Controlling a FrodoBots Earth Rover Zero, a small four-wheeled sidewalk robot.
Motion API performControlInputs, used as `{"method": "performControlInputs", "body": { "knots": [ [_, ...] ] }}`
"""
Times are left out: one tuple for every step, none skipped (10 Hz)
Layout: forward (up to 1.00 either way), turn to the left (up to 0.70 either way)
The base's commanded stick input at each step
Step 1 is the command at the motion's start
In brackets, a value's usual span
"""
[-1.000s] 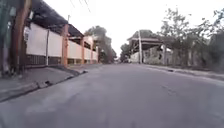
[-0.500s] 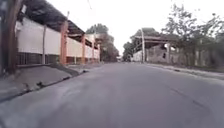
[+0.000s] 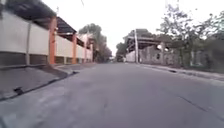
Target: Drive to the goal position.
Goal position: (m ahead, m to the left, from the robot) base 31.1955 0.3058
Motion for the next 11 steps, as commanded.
{"method": "performControlInputs", "body": {
  "knots": [
    [1.0,0.0],
    [1.0,0.0],
    [1.0,0.0],
    [1.0,0.0],
    [1.0,0.0],
    [1.0,0.0],
    [1.0,-0.14],
    [1.0,-0.33],
    [1.0,-0.4],
    [1.0,-0.21],
    [1.0,-0.03]
  ]
}}
